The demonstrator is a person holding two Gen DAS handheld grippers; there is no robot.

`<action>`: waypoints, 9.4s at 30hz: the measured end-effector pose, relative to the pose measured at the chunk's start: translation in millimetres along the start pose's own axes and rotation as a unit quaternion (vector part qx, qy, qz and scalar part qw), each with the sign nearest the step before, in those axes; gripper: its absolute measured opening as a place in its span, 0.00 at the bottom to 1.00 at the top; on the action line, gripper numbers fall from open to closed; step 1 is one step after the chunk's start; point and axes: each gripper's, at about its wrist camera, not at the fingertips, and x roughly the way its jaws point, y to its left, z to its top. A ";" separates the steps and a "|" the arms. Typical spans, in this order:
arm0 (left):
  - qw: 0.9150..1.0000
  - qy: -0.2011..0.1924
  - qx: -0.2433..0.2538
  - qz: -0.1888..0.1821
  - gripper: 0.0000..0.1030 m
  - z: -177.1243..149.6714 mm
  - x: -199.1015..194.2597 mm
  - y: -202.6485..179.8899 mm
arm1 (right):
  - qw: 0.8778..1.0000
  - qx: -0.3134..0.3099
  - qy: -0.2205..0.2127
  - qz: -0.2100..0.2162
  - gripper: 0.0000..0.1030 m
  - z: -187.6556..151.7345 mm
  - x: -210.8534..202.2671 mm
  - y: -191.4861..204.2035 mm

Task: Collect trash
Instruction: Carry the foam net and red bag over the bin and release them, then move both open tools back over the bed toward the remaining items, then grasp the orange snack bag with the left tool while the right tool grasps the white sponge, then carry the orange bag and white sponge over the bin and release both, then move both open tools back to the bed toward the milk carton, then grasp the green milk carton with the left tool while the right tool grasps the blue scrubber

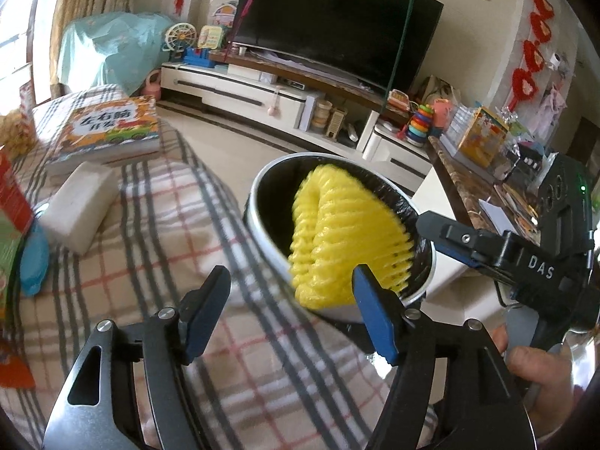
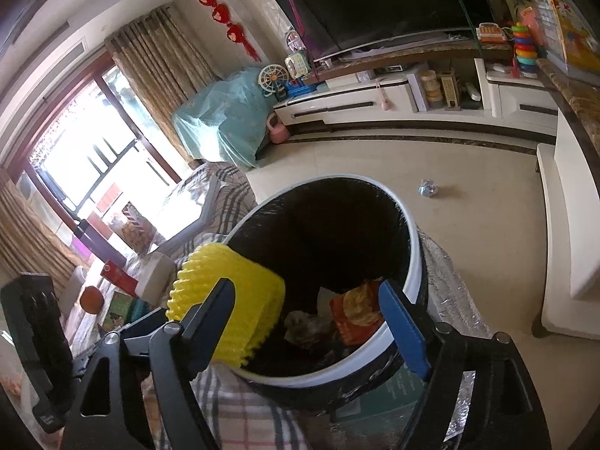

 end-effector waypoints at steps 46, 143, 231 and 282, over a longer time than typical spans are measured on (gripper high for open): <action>0.984 -0.035 -0.127 0.118 0.68 -92.4 -118.1 139.8 | 0.992 -0.077 0.050 0.084 0.84 -80.9 31.6 138.4; 1.000 0.003 -0.014 -0.014 0.05 -6.1 -28.6 23.1 | 0.999 -0.019 -0.004 0.031 0.55 -34.2 -10.9 33.6; 0.993 -0.026 -0.077 0.087 0.51 -53.4 -86.2 103.0 | 0.994 -0.055 0.039 0.080 0.88 -68.8 13.2 105.1; 0.978 -0.028 -0.109 0.174 0.55 -70.7 -122.0 224.8 | 0.978 -0.160 0.098 0.088 0.84 -86.8 119.7 227.0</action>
